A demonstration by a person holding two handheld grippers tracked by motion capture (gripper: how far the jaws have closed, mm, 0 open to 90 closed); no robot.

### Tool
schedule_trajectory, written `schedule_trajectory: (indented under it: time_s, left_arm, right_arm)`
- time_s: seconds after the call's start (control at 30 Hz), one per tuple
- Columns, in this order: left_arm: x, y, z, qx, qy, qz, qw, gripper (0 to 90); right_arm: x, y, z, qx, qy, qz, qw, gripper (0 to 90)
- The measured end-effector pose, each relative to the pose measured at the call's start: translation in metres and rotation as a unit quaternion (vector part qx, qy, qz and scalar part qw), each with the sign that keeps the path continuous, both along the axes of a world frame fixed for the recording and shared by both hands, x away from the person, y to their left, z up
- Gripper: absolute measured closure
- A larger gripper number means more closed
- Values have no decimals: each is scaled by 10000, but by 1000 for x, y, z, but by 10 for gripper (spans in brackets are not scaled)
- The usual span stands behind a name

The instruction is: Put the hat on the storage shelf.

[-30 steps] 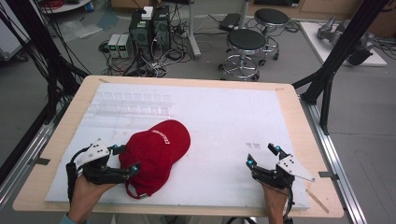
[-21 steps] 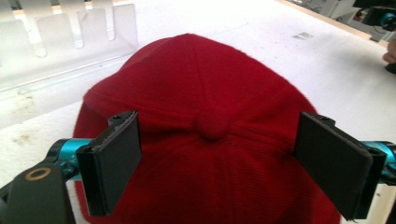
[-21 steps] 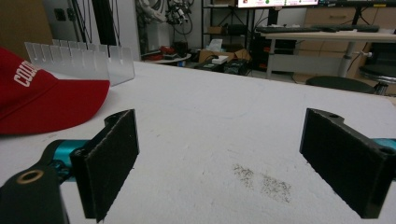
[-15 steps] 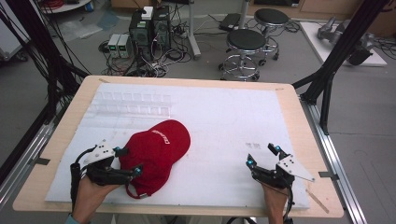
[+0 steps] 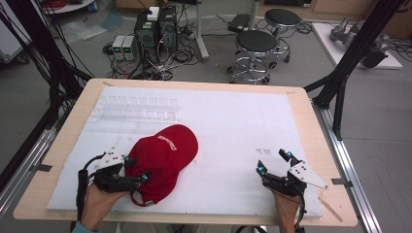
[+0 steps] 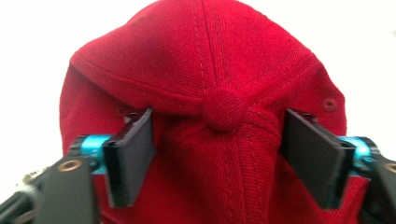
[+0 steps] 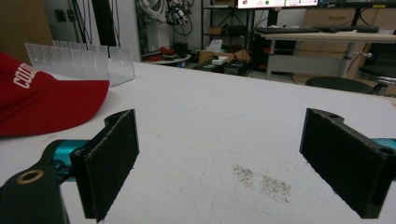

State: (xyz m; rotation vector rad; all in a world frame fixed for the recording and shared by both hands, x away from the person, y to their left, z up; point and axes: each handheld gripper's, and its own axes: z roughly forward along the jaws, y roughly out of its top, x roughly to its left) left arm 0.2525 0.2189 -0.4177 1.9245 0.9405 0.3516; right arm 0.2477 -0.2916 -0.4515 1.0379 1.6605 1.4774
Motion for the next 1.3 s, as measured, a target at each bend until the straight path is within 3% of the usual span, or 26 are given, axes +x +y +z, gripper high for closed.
schedule_trajectory:
  time_s: [0.13, 0.23, 0.47, 0.77, 0.83, 0.93, 1.3]
  left_arm:
    - [2, 1, -4, 49, 17, -49, 10000, 387]
    - [2, 2, -7, 153, -136, -74, 9998, 573]
    - [4, 4, -6, 4, -183, 29, 9998, 754]
    - [3, 6, -4, -126, -284, 9, 9995, 798]
    - [4, 8, -1, -220, -304, -79, 9993, 801]
    - [6, 9, 3, -180, -270, -179, 9993, 803]
    - [14, 17, 35, -216, -502, -602, 9967, 811]
  right_arm:
    - [0, 0, 0, 0, -13, -3, 10000, 107]
    - [0, 0, 0, -12, -24, -4, 10000, 107]
    - [0, 0, 0, -34, -46, -12, 10000, 107]
    - [0, 0, 0, -29, -35, 9, 10000, 107]
    - [0, 1, 0, -21, -26, 7, 10000, 107]
    - [0, 0, 0, -37, -46, -8, 10000, 107]
    - [0, 1, 0, -52, -36, 12, 10000, 107]
